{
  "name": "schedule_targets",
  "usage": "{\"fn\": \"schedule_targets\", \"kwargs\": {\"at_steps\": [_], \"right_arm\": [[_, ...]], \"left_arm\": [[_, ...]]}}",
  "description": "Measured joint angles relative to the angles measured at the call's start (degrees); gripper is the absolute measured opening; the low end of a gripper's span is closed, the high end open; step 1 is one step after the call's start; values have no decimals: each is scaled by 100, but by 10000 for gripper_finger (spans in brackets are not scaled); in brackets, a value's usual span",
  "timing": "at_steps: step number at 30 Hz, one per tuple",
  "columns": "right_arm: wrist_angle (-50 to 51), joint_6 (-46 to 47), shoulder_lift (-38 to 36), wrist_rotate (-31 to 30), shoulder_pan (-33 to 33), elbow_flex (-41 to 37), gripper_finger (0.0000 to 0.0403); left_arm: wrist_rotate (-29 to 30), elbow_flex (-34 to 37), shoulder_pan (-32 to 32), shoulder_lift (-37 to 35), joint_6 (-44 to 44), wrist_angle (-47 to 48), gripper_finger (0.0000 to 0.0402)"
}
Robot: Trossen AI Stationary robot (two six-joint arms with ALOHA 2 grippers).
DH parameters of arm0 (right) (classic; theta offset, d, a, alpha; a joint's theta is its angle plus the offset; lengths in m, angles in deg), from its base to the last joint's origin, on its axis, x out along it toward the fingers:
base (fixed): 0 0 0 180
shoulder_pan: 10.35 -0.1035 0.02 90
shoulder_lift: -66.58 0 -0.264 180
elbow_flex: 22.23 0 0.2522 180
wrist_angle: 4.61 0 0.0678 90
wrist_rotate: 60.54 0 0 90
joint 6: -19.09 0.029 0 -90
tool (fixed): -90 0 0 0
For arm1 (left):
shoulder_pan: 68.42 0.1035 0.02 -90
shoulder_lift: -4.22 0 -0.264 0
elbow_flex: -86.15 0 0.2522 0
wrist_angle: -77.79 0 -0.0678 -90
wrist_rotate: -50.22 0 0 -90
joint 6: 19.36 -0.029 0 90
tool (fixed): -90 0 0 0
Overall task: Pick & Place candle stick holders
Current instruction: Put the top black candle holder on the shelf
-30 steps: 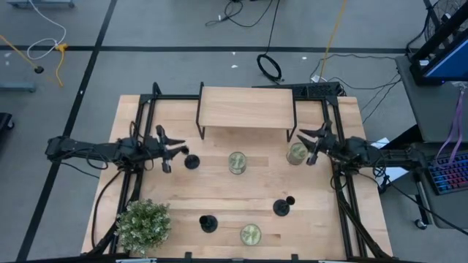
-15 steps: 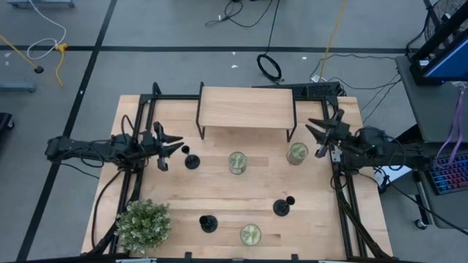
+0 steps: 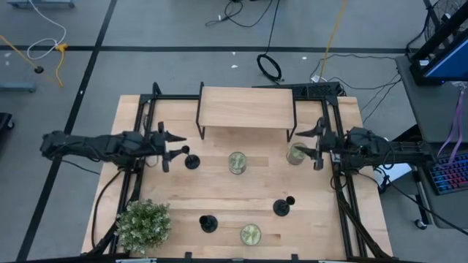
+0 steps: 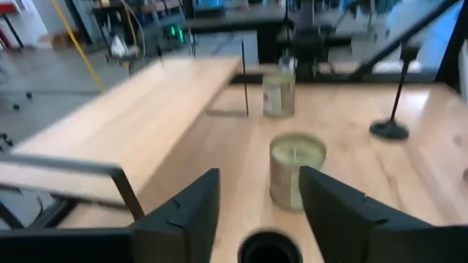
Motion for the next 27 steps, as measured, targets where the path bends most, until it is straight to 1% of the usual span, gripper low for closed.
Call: {"fn": "schedule_targets", "kwargs": {"at_steps": [2,4,9,14,18,21,24,27], "right_arm": [[4,105,0,262,0,0,216],[6,154,0,400,0,0,216],[28,157,0,402,-1,-2,213],[55,157,0,402,-1,-2,215],[102,152,0,402,0,-2,215],[174,152,11,398,0,-2,215],[213,148,13,396,0,-7,213],[319,143,13,393,0,-7,211]], "left_arm": [[2,0,0,158,81,138,227],[4,0,0,329,172,206,245],[67,-2,-2,708,291,190,277],[260,-2,-2,1074,452,290,289],[263,-2,-2,1342,665,539,276],[331,-2,0,1536,715,588,254],[391,-2,0,1679,709,561,222],[391,-2,0,1785,601,446,179]]}}
